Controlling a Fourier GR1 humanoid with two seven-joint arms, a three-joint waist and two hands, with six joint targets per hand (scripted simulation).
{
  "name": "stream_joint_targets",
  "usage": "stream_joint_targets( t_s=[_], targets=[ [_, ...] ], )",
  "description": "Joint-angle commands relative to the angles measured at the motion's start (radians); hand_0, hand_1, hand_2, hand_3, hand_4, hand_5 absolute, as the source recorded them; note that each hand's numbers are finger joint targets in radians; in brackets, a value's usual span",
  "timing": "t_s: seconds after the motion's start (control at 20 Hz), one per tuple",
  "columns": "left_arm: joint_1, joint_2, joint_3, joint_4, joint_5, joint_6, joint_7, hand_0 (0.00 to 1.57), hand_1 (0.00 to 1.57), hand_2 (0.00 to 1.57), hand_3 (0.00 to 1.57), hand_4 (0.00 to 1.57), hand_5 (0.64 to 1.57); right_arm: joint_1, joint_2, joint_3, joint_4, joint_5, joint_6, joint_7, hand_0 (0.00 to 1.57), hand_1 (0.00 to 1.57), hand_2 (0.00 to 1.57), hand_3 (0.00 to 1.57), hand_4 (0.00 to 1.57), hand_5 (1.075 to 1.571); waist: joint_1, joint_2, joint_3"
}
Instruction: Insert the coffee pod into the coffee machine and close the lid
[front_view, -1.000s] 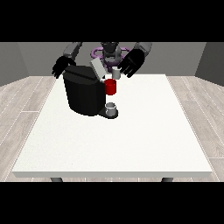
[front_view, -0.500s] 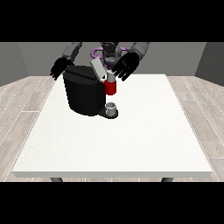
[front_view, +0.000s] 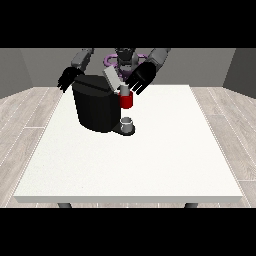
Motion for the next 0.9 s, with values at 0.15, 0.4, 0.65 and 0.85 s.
stream_joint_targets(
  t_s=[0.15, 0.4, 0.65, 0.85],
  targets=[
    [0.031, -0.017, -0.005, 0.006, -0.015, 0.017, -0.024, 1.20, 1.20, 1.28, 1.21, 0.52, 1.571, 0.019, 0.004, 0.005, -0.017, -0.004, -0.003, 0.021, 0.00, 0.00, 0.00, 0.00, 0.46, 1.571, 0.008, -0.019, -0.0001],
    [0.011, -0.009, -0.005, 0.013, -0.027, 0.006, -0.008, 1.19, 1.19, 1.25, 1.18, 0.49, 1.571, -0.004, -0.022, -0.025, 0.000, -0.019, 0.015, -0.005, 0.00, 0.00, 0.00, 0.00, 0.44, 1.571, 0.010, 0.017, 0.0002],
    [0.020, 0.025, 0.027, 0.054, -0.017, 0.006, -0.034, 1.23, 1.23, 1.27, 1.18, 0.48, 1.571, 0.051, 0.037, 0.065, -0.079, 0.024, -0.019, 0.016, 0.00, 0.00, 0.00, 0.00, 0.45, 1.571, -0.029, 0.017, -0.0003],
    [-0.015, 0.006, 0.021, 0.037, -0.016, -0.020, -0.009, 1.20, 1.20, 1.24, 1.14, 0.47, 1.571, -0.022, -0.026, -0.020, -0.027, -0.011, 0.003, 0.013, 0.00, 0.00, 0.00, 0.00, 0.42, 1.571, -0.005, 0.043, 0.0001]
  ],
)
